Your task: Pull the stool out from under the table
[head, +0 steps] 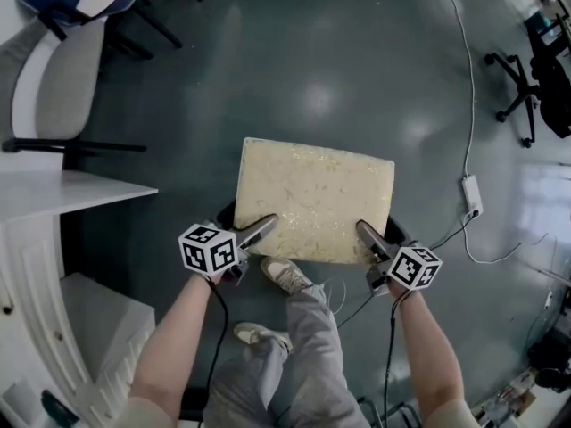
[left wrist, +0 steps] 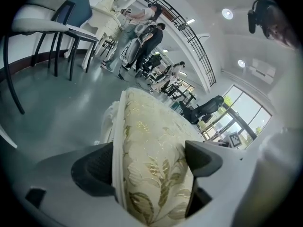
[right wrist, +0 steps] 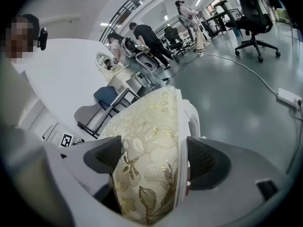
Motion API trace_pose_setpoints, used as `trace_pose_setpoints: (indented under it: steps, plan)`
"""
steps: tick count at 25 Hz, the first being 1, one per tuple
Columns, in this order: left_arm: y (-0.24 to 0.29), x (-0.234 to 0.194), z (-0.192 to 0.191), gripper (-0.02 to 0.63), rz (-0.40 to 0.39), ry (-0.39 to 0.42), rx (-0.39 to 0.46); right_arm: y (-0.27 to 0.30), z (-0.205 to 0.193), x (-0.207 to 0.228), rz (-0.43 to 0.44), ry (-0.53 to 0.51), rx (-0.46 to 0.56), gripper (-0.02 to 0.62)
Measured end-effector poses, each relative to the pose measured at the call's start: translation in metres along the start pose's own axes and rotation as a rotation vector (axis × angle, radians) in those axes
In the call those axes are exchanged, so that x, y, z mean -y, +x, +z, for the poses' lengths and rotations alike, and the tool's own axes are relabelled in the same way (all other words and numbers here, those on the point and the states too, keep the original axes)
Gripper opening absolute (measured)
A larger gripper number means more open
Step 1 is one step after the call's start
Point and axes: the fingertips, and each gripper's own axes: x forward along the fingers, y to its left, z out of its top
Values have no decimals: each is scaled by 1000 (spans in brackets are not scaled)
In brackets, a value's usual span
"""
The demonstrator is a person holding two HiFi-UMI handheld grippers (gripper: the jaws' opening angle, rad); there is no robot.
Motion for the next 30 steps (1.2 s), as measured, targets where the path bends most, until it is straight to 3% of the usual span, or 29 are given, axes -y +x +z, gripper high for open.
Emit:
trace_pose_setpoints:
  steps: [5, 13, 19, 21, 24, 26, 30]
  plan:
    - [4, -9, -8, 462, -6, 33, -31, 4, -22, 8, -2, 49, -13, 431]
    - [5, -9, -11, 462, -2, 28, -33, 4, -24, 11, -18, 51, 0, 433]
    - [2, -10, -10, 462, 48, 23, -7, 3, -23, 10, -40, 34, -40, 433]
    - [1, -10, -10, 462, 60, 19, -18, 0, -18, 9, -82, -42, -44, 433]
    - [-7, -11, -7, 462, 104, 38, -16, -7, -1, -6, -157, -242, -17, 426]
    - [-15, -8, -8, 460, 128, 55, -11, -17, 12, -18, -177, -286, 18, 361]
    - [-33, 12, -5, 459, 93, 104, -32, -38, 29, -41, -214, -323, 61, 240]
